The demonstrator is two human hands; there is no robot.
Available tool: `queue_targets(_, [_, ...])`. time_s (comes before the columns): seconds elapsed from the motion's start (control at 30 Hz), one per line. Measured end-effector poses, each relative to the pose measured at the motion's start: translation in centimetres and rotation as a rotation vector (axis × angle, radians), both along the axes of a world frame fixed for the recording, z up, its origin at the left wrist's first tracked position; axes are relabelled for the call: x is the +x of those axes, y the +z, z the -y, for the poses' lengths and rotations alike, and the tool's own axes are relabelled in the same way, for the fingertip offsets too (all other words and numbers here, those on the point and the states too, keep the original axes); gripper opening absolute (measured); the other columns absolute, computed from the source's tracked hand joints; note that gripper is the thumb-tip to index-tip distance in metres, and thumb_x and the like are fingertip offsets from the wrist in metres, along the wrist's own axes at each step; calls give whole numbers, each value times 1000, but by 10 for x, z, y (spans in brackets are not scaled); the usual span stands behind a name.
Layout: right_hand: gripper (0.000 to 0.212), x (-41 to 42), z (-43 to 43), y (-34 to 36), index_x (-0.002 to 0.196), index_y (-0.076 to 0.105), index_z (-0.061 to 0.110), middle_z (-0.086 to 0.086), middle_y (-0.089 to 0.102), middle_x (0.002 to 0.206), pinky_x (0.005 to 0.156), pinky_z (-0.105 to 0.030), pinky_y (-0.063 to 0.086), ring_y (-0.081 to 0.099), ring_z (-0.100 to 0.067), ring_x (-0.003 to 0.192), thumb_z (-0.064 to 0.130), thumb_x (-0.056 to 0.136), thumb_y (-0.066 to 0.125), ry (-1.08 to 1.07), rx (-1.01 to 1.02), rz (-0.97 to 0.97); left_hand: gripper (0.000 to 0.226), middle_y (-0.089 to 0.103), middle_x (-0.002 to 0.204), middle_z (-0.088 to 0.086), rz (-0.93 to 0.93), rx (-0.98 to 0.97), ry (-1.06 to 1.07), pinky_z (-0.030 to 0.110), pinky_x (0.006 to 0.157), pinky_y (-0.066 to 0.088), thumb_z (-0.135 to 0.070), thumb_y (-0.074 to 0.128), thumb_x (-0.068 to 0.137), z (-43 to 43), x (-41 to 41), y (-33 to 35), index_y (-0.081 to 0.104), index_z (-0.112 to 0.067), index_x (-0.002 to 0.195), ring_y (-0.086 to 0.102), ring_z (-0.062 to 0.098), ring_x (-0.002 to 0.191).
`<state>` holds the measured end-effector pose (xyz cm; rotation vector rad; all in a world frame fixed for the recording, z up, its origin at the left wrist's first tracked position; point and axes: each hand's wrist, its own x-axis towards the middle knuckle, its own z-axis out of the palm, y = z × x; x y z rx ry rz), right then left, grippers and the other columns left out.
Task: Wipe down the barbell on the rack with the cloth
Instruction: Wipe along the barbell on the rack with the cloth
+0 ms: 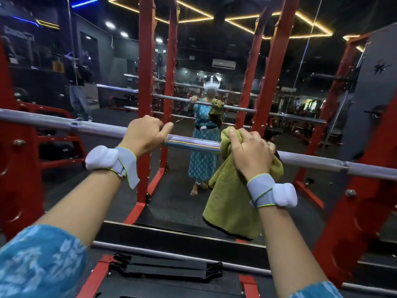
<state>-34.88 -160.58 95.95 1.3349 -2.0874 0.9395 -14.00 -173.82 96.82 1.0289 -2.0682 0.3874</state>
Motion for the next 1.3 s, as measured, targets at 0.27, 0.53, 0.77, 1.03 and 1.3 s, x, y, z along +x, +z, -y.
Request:
queue_targets(0.27, [49, 71, 42, 0, 97, 65, 22, -2, 67, 106, 92, -42, 27, 57, -31, 104, 47, 100, 24, 121, -18, -70, 40, 62, 94, 25, 58, 107, 184, 34, 68, 35, -29, 37, 94, 0, -6, 1, 65, 0, 87, 58, 40, 89])
queue_targets(0.53, [43, 83, 59, -29, 95, 71, 16, -6, 66, 78, 74, -41, 40, 59, -31, 71, 42, 90, 37, 180, -258, -381, 43, 61, 101, 26, 105, 90, 189, 36, 71, 37, -30, 33, 98, -3, -1, 1, 65, 0, 96, 57, 40, 96])
queue_targets(0.77, [36, 51, 52, -27, 72, 64, 14, -6, 62, 68, 72, -39, 30, 56, -31, 65, 33, 88, 39, -13, -426, -292, 39, 60, 105, 23, 155, 193, 165, 35, 72, 34, -30, 33, 96, 0, -3, 9, 61, -3, 96, 56, 38, 96])
queue_targets(1.03, [37, 101, 72, -32, 79, 66, 11, -8, 61, 71, 76, -41, 43, 56, -31, 67, 33, 91, 39, 75, -394, -380, 46, 59, 112, 24, 145, 222, 149, 37, 80, 40, -33, 28, 100, -5, -1, 10, 61, -1, 103, 55, 40, 103])
queue_targets(1.3, [32, 49, 58, -37, 80, 67, 13, -7, 62, 72, 79, -41, 37, 55, -30, 68, 37, 84, 46, -66, -501, -399, 27, 60, 103, 22, 192, 210, 182, 35, 69, 32, -28, 33, 96, -1, -2, 11, 48, -10, 83, 53, 36, 87])
